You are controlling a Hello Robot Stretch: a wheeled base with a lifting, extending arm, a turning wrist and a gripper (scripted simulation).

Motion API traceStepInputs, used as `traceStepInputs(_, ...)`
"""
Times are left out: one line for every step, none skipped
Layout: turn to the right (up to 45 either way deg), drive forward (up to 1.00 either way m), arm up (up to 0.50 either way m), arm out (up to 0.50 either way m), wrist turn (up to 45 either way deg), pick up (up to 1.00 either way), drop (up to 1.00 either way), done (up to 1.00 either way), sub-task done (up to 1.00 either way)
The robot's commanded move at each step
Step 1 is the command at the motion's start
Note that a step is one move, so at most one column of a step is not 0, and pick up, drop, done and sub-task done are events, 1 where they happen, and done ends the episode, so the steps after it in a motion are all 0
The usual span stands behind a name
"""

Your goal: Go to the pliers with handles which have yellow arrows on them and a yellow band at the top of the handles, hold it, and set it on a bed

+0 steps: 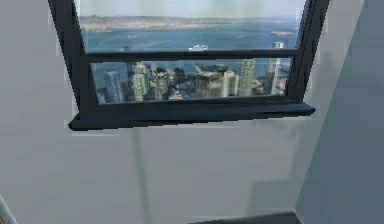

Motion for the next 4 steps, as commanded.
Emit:
traceStepInputs(0.0, 0.00, 0.00, 0.00, -45.0, 0.00, 0.00, 0.00, 0.00)
traceStepInputs(0.0, 0.00, 0.00, 0.00, -45.0, 0.00, 0.00, 0.00, 0.00)
traceStepInputs(0.0, 0.00, 0.00, 0.00, -6.0, 0.00, 0.00, 0.00, 0.00)
traceStepInputs(0.0, 0.00, 0.00, -0.28, 0.0, 0.00, 0.00, 0.00, 0.00)
